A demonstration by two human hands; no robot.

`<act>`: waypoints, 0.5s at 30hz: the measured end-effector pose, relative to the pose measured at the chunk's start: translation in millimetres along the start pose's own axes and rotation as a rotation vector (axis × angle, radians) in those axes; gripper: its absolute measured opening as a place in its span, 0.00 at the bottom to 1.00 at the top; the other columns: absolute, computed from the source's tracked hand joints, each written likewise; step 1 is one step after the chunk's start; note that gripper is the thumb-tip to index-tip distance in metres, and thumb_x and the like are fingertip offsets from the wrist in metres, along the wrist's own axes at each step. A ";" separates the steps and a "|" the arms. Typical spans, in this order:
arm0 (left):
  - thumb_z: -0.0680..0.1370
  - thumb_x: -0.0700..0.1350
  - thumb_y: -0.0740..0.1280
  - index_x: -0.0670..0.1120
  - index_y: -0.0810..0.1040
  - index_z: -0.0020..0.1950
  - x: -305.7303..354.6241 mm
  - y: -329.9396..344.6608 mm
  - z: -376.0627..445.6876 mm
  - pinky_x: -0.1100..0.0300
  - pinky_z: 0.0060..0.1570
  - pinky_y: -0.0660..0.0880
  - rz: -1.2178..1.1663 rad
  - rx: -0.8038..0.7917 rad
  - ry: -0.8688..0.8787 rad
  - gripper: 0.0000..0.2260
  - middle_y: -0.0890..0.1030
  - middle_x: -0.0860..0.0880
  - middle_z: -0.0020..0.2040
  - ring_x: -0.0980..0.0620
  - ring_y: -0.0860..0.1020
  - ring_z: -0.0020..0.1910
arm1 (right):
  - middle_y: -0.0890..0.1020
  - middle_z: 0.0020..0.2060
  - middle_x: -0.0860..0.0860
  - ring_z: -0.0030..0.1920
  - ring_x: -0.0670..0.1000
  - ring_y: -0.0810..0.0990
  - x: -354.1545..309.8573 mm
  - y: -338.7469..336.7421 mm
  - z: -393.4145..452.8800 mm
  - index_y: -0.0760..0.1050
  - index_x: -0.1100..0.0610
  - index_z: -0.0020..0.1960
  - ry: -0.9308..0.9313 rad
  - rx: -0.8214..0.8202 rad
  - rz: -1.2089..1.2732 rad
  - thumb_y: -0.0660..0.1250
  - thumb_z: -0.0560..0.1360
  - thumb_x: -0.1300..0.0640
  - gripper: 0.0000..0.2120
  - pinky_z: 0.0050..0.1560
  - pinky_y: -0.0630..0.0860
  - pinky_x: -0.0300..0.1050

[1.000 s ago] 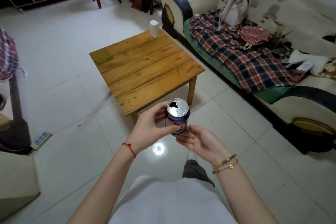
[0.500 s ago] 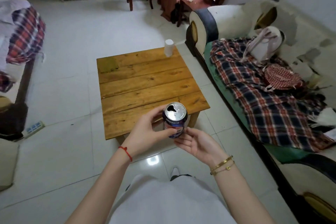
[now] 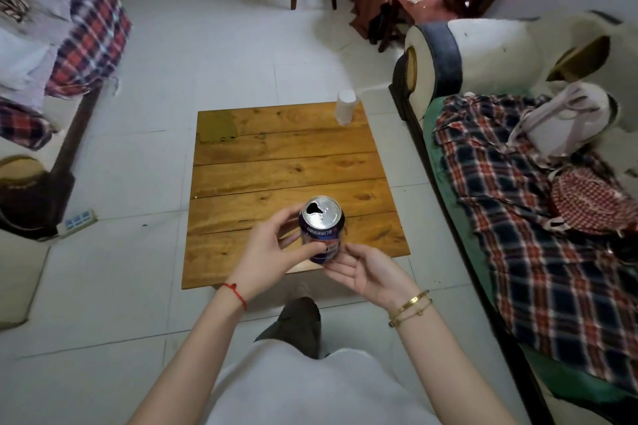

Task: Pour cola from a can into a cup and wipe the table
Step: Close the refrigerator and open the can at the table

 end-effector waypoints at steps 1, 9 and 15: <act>0.69 0.37 0.77 0.51 0.74 0.64 -1.6 -0.3 12.5 0.68 0.60 0.74 0.003 0.008 0.002 0.26 0.78 0.59 0.60 0.66 0.76 0.60 | 0.83 0.52 0.63 0.57 0.59 0.81 -9.1 0.9 9.1 0.73 0.66 0.61 0.004 0.000 -0.002 0.54 0.83 0.58 0.16 0.60 0.76 0.54; 0.69 0.38 0.78 0.46 0.75 0.67 -8.7 -8.1 124.0 0.64 0.62 0.74 -0.032 0.083 0.003 0.28 0.79 0.55 0.63 0.62 0.76 0.63 | 0.79 0.60 0.64 0.54 0.58 0.81 -97.4 22.0 87.6 0.70 0.68 0.67 -0.028 0.016 -0.083 0.56 0.82 0.60 0.17 0.62 0.75 0.53; 0.68 0.38 0.78 0.45 0.75 0.66 -19.1 -6.7 204.4 0.63 0.62 0.75 -0.061 0.123 -0.035 0.28 0.79 0.54 0.62 0.61 0.76 0.63 | 0.80 0.59 0.63 0.55 0.57 0.82 -157.2 26.8 140.9 0.70 0.67 0.67 -0.059 0.076 -0.127 0.57 0.82 0.60 0.17 0.56 0.80 0.50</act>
Point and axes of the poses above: each hand's wrist, its own z-axis towards the middle knuckle, its own y-axis out of the palm, x = y × z, the point moved 1 cm from there along z, towards the middle knuckle
